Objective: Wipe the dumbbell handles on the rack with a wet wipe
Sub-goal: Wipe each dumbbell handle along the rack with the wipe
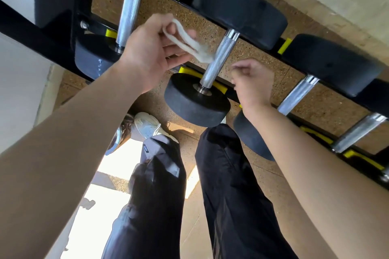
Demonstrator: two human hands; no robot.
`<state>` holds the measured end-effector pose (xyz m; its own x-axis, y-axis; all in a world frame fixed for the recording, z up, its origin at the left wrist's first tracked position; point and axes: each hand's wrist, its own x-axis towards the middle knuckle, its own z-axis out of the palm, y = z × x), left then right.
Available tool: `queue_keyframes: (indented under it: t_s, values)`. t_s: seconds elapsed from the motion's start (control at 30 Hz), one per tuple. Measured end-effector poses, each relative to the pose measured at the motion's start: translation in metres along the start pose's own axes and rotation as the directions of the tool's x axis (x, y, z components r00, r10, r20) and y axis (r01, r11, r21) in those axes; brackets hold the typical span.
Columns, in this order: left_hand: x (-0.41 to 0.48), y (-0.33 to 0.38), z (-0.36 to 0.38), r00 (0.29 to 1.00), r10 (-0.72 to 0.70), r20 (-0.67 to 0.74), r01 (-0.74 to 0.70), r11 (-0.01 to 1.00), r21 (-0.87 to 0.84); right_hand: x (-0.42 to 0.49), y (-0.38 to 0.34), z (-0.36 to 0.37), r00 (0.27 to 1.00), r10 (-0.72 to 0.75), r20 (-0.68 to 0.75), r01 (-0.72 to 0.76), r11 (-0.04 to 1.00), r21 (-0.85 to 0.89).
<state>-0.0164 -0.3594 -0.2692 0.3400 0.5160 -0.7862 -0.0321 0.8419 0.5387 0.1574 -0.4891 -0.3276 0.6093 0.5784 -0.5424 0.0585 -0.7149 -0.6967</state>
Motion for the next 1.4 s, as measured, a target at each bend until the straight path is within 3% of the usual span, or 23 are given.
queue_keyframes:
  t_s: [0.07, 0.17, 0.23, 0.37, 0.43, 0.47, 0.57, 0.63, 0.77, 0.87, 1.0, 1.07, 1.17, 1.27, 1.4]
  values:
    - [-0.004, 0.003, -0.003, 1.000, -0.010, 0.003, 0.010, 0.999, -0.037, -0.016, -0.021, 0.004, 0.989, -0.107, 0.098, 0.107, 0.994, 0.006]
    - [-0.013, 0.007, -0.008, 1.000, -0.019, 0.020, 0.020, 0.997, -0.072, -0.028, -0.048, 0.018, 0.943, -0.145, 0.301, 0.139, 0.989, 0.044]
    - [-0.017, 0.008, -0.013, 1.000, -0.006, -0.007, 0.005, 0.998, -0.063, -0.028, -0.060, 0.029, 0.923, -0.113, 0.369, 0.075, 0.990, 0.117]
    - [-0.023, 0.006, -0.028, 0.992, 0.100, -0.079, -0.090, 0.989, 0.120, -0.020, -0.082, 0.043, 0.858, 0.031, 0.513, -0.254, 0.893, 0.371]
    - [-0.026, 0.007, -0.034, 0.985, 0.122, -0.123, -0.109, 0.988, 0.109, -0.017, -0.094, 0.051, 0.776, 0.033, 0.629, -0.321, 0.880, 0.350]
    - [-0.027, 0.008, -0.037, 0.982, 0.125, -0.139, -0.115, 0.991, 0.074, -0.016, -0.099, 0.056, 0.748, 0.020, 0.663, -0.277, 0.918, 0.285]
    - [-0.034, 0.014, -0.045, 0.978, 0.130, -0.161, -0.137, 0.990, -0.036, -0.019, -0.108, 0.071, 0.764, -0.080, 0.640, 0.119, 0.993, -0.018]
    - [-0.038, 0.019, -0.052, 0.975, 0.140, -0.170, -0.157, 0.984, -0.088, -0.020, -0.112, 0.079, 0.758, -0.124, 0.640, 0.217, 0.974, -0.068]
    - [-0.041, 0.020, -0.072, 0.926, 0.200, -0.319, -0.242, 0.966, -0.095, -0.015, -0.118, 0.090, 0.755, -0.065, 0.652, 0.022, 0.997, 0.074]
    - [-0.039, 0.013, -0.086, 0.818, 0.354, -0.453, -0.283, 0.934, 0.218, -0.015, -0.127, 0.102, 0.720, 0.009, 0.693, -0.310, 0.898, 0.311]
    - [-0.034, 0.009, -0.092, 0.764, 0.506, -0.401, -0.285, 0.822, 0.494, -0.018, -0.138, 0.121, 0.707, 0.065, 0.704, -0.511, 0.735, 0.445]
    - [-0.029, 0.011, -0.095, 0.788, 0.523, -0.325, -0.318, 0.798, 0.511, -0.016, -0.140, 0.129, 0.699, 0.072, 0.711, -0.555, 0.683, 0.476]
    - [-0.020, 0.014, -0.100, 0.835, 0.507, -0.212, -0.339, 0.779, 0.528, -0.009, -0.142, 0.138, 0.698, 0.050, 0.714, -0.542, 0.689, 0.482]
    - [-0.006, 0.024, -0.110, 0.783, 0.590, -0.199, -0.313, 0.649, 0.693, 0.001, -0.140, 0.143, 0.727, 0.083, 0.681, -0.507, 0.734, 0.452]
    - [0.023, 0.049, -0.117, 0.694, 0.644, -0.321, -0.214, 0.610, 0.763, 0.016, -0.131, 0.149, 0.875, 0.244, 0.418, -0.420, 0.813, 0.403]
